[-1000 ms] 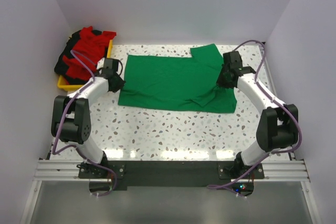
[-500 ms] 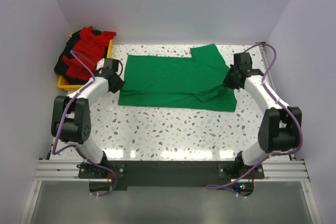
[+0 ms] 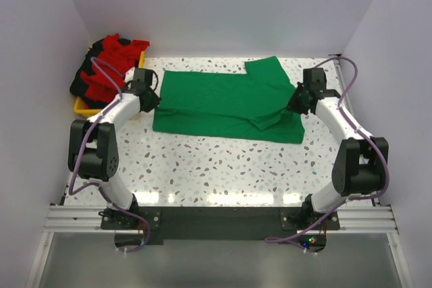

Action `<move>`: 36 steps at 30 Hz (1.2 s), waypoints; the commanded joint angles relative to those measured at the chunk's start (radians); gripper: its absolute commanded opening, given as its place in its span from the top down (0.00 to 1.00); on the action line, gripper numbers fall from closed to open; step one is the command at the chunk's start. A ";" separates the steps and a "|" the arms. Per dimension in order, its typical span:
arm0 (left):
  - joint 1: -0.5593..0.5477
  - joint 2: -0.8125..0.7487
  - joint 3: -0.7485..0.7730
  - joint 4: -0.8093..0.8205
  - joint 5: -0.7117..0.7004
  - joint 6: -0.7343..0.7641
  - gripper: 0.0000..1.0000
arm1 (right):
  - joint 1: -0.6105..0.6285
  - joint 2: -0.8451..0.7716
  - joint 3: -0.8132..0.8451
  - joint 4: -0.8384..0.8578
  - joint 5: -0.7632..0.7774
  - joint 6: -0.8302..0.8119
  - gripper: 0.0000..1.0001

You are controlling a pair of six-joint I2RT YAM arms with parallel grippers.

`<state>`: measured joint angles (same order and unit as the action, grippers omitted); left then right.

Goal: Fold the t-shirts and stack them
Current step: Fold the tshirt

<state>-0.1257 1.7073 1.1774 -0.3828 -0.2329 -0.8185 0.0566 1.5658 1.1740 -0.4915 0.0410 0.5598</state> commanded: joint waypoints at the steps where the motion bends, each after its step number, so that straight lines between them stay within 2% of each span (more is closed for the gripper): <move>1: -0.002 0.034 0.047 0.005 -0.020 0.025 0.99 | -0.014 0.013 0.015 0.042 -0.018 0.011 1.00; 7: 0.001 0.064 0.051 0.012 -0.019 0.028 0.98 | -0.020 0.043 0.029 0.050 -0.027 0.012 1.00; 12: 0.012 0.066 0.053 0.015 -0.020 0.035 0.84 | -0.028 0.108 0.084 0.048 -0.039 0.014 0.99; 14: 0.018 0.052 0.054 0.015 -0.019 0.047 0.72 | -0.026 0.141 0.104 0.048 -0.039 0.006 0.91; 15: 0.021 0.045 0.053 0.015 -0.022 0.048 0.66 | -0.027 0.154 0.116 0.044 -0.038 0.003 0.84; 16: 0.026 0.026 0.048 0.015 -0.020 0.053 0.52 | -0.028 0.163 0.142 0.038 -0.058 -0.009 0.72; 17: 0.028 0.012 0.044 0.018 -0.020 0.056 0.46 | -0.028 0.181 0.156 0.030 -0.059 -0.015 0.66; 18: 0.028 0.000 0.028 0.019 -0.017 0.059 0.43 | -0.028 0.189 0.177 0.013 -0.061 -0.027 0.62; 19: 0.028 -0.029 0.018 0.024 -0.011 0.061 0.41 | -0.028 0.194 0.185 0.010 -0.064 -0.032 0.54; 24: 0.024 -0.129 -0.125 0.102 0.081 0.033 0.41 | -0.020 0.140 0.130 0.024 -0.082 -0.035 0.47; 25: 0.014 -0.155 -0.145 0.125 0.099 0.027 0.45 | -0.015 0.126 0.107 0.033 -0.085 -0.031 0.47; 30: -0.070 -0.163 -0.199 0.186 0.115 0.010 0.52 | 0.040 0.036 -0.066 0.112 -0.075 0.001 0.49; 36: -0.123 -0.126 -0.231 0.254 0.144 -0.011 0.62 | 0.141 0.025 -0.178 0.212 -0.079 0.054 0.50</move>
<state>-0.2340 1.5726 0.9653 -0.2214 -0.1169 -0.8043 0.1604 1.6165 1.0275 -0.3809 -0.0292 0.5720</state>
